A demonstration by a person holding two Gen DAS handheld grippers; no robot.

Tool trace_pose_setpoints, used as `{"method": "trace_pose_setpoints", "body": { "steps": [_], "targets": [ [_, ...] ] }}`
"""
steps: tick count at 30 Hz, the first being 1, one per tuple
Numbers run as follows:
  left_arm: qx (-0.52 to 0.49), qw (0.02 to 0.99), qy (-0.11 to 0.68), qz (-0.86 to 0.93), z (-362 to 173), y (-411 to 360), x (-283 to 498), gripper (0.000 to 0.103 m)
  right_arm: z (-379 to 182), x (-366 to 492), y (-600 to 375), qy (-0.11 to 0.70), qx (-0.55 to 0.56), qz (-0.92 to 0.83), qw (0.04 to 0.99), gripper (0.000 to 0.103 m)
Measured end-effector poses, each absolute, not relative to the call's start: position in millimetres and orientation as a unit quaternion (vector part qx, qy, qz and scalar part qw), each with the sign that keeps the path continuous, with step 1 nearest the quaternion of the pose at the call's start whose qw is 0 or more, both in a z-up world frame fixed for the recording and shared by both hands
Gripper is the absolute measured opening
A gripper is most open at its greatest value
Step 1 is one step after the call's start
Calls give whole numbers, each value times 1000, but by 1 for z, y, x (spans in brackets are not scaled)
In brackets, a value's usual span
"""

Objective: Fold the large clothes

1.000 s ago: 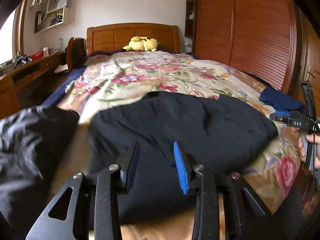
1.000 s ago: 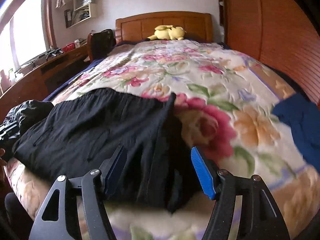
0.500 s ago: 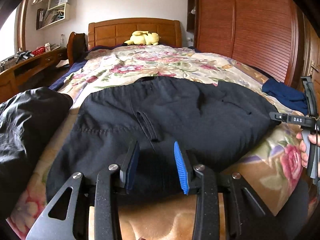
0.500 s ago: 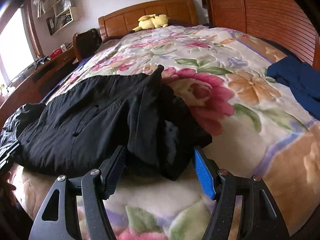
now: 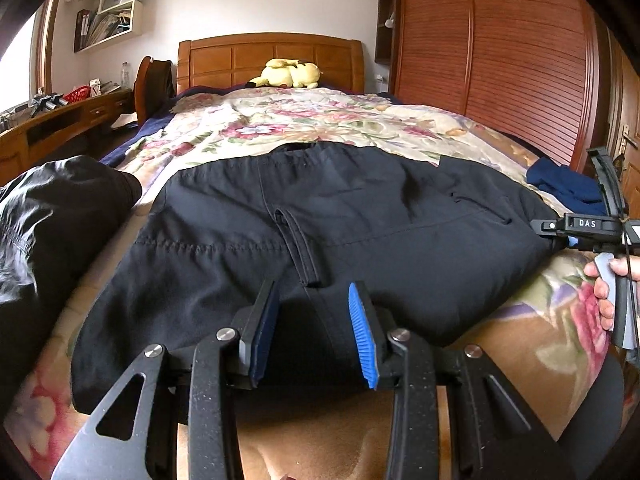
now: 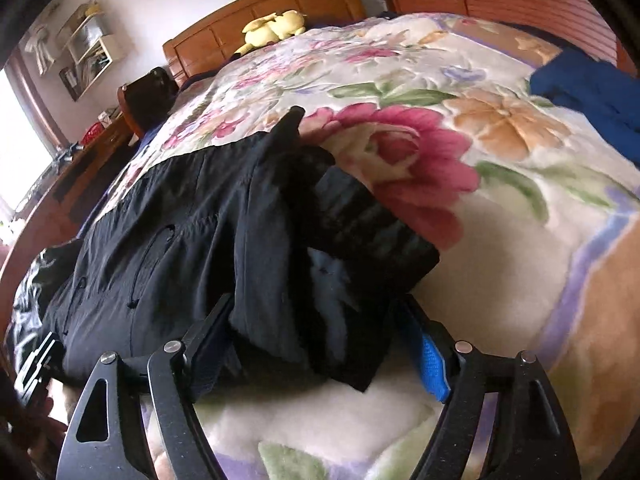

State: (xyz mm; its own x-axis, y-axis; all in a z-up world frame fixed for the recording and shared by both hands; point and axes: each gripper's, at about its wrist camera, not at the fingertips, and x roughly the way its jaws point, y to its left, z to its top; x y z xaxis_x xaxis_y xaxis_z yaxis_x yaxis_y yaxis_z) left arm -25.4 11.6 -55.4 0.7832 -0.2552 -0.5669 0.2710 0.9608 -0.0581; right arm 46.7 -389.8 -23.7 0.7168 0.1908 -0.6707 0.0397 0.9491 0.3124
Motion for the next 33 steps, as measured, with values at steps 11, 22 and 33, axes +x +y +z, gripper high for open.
{"method": "trace_pose_setpoints", "body": {
  "steps": [11,22,33],
  "targets": [
    [12,943,300,-140,-57,12,-25,38,-27,61,-383,380,146,60,912,75],
    [4,944,297,-146,-55,19,-29,38,-3,58,-375,356,118,107,921,23],
    [-21,963,248,-102,-16,91,-54,38,63,42,-328,280,54,157,946,17]
  ]
}}
